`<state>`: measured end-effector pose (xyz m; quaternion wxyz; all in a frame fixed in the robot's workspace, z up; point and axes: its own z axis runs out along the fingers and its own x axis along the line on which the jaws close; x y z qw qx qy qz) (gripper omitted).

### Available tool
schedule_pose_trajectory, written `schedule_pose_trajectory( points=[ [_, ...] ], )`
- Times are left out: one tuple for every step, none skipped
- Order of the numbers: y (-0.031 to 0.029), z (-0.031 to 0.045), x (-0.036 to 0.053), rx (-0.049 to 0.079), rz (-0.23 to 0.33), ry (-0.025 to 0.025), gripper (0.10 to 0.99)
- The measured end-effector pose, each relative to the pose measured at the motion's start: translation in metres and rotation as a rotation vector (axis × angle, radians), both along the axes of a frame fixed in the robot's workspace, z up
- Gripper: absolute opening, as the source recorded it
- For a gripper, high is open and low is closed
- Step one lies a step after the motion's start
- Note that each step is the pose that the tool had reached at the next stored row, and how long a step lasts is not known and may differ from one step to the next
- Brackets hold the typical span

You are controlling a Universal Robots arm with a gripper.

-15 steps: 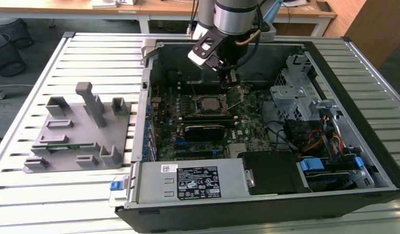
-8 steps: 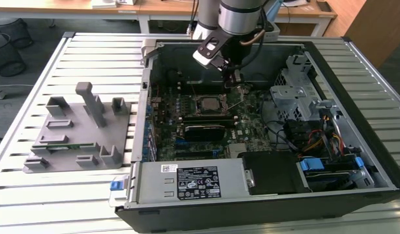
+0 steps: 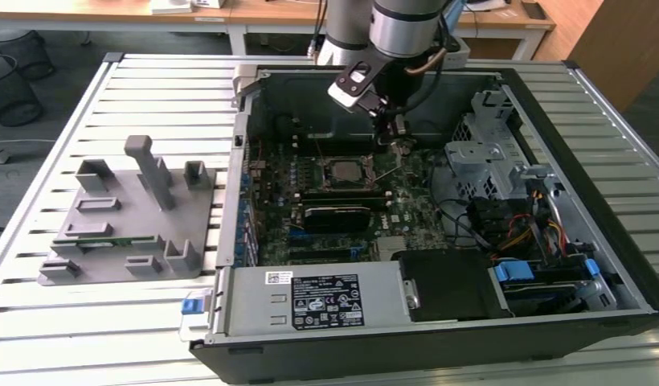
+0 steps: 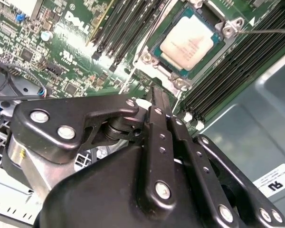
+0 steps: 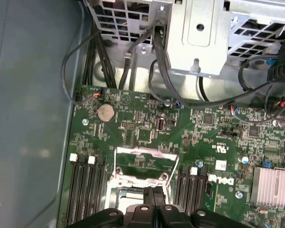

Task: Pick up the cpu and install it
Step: 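Close the cpu cover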

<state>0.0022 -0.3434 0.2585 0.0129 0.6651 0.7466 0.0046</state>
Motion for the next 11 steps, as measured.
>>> schedule_pose_trajectory(
  points=[
    [0.0001,-0.0001,0.0013,0.0,0.0,-0.0001,0.106],
    [0.0002,-0.0001,0.0023,0.0,0.0,-0.0001,0.106],
    [0.0003,-0.0001,0.0031,0.0,0.0,-0.0001,0.106],
    [0.0003,-0.0001,0.0038,0.0,0.0,-0.0001,0.106],
    [0.0004,-0.0001,0.0043,0.0,0.0,-0.0004,0.106],
    [0.0004,-0.0002,0.0048,0.0,0.0,-0.0007,0.106],
    [0.0004,-0.0002,0.0053,0.0,0.0,-0.001,0.106],
    [0.0005,-0.0003,0.0062,0.0,0.0,-0.0011,0.106],
    [0.0005,-0.0003,0.0071,0.0,0.0,-0.0011,0.106],
    [0.0006,-0.0004,0.0081,0.0,0.0,-0.0012,0.106],
    [0.0007,-0.0005,0.0091,0.0,0.0,-0.0013,0.106]
  ],
)
